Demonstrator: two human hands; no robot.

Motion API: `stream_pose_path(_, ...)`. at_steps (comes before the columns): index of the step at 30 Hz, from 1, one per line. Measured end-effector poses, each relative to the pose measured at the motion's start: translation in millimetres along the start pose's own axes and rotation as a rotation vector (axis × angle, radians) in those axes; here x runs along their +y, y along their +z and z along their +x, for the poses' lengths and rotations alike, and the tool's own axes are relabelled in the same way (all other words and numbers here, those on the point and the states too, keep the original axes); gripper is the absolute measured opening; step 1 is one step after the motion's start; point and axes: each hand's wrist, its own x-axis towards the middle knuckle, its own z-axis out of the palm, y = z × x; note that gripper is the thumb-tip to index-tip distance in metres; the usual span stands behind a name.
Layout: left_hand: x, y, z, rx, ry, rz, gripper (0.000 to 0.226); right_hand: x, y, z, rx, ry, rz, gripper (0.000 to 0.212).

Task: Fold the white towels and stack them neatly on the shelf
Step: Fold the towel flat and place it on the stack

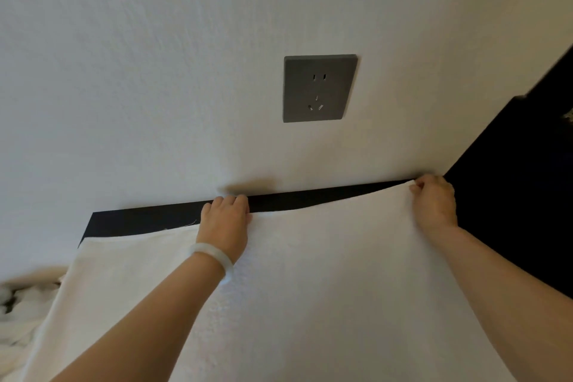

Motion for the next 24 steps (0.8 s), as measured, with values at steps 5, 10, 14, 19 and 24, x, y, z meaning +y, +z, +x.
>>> stream_pose_path(5, 5, -5, 2, -0.109, 0.045, -0.072, 0.021, 1, 5, -9, 0.098, -0.098, -0.077, 0.018)
stream_pose_path(10, 25, -12, 12, -0.214, 0.154, -0.109, 0.035, -12, -9, -32, 0.157, -0.193, -0.106, 0.026)
stream_pose_path(14, 40, -7, 19, -0.264, 0.104, 0.042, 0.044, -33, -10, -82, 0.02, -0.353, -0.14, 0.042)
stream_pose_path(19, 47, -1, 31, -0.328, 0.08, 0.104, 0.037, -26, 3, -93, -0.31, -0.302, -0.326, 0.075)
stream_pose_path(24, 57, 10, 11, -0.05, 0.07, 0.157, 0.029, -34, 4, -74, -0.353, -0.254, -0.349, 0.067)
